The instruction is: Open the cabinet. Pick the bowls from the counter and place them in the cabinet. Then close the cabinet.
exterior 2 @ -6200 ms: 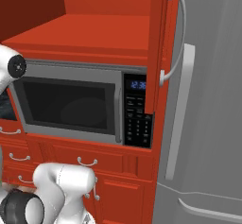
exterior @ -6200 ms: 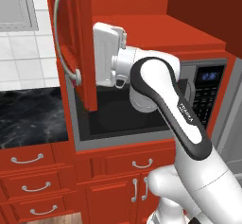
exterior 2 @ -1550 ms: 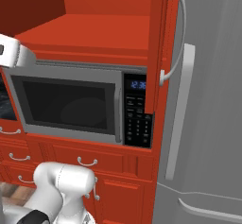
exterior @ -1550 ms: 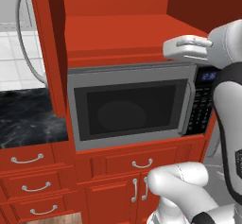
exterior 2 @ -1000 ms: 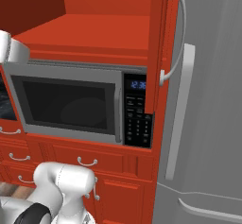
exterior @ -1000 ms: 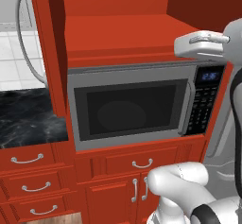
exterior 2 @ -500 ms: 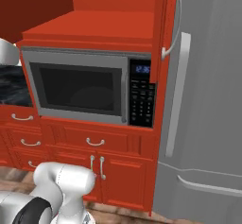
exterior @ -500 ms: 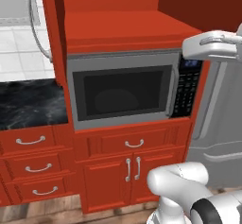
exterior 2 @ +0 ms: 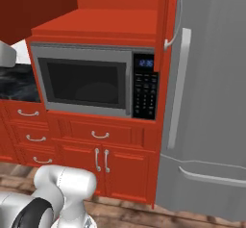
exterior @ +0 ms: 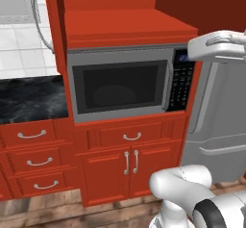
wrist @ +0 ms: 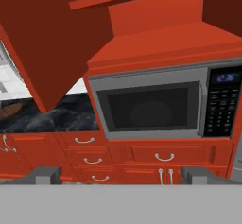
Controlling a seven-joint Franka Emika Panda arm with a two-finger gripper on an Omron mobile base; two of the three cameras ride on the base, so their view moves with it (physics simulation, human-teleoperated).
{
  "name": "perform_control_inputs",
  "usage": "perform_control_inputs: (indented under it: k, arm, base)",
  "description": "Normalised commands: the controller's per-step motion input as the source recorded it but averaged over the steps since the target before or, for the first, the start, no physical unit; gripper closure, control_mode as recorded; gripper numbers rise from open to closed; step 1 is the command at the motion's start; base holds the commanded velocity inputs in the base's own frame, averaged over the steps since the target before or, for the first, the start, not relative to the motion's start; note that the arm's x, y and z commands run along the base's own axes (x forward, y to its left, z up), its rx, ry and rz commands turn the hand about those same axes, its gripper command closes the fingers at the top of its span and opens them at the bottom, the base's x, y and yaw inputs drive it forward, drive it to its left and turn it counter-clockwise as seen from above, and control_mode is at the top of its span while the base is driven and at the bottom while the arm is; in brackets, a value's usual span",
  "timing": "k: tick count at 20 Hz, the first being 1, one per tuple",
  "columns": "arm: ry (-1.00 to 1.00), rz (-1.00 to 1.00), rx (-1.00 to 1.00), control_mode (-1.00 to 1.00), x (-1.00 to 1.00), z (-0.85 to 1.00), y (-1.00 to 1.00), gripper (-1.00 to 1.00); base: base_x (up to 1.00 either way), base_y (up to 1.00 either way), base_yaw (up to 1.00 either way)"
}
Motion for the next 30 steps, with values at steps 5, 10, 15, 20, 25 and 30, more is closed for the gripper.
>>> perform_control_inputs:
  k: [5, 10, 15, 20, 25, 30]
  arm:
    - [0.00, 0.00, 0.00, 1.00, 0.00, 0.00, 0.00, -1.00]
    - [0.00, 0.00, 0.00, 1.00, 0.00, 0.00, 0.00, -1.00]
    - [0.00, 0.00, 0.00, 1.00, 0.00, 0.00, 0.00, -1.00]
    - [0.00, 0.00, 0.00, 1.00, 0.00, 0.00, 0.00, -1.00]
    - [0.00, 0.00, 0.00, 1.00, 0.00, 0.00, 0.00, -1.00]
    - [0.00, 0.00, 0.00, 1.00, 0.00, 0.00, 0.00, -1.00]
  base:
    - [-0.98, 1.00, 0.00]
    - [-0.28, 1.00, 0.00]
    - [0.12, 1.00, 0.03]
    - [0.28, 1.00, 0.25]
    - [-0.04, 1.00, 0.07]
    - [0.21, 1.00, 0.02]
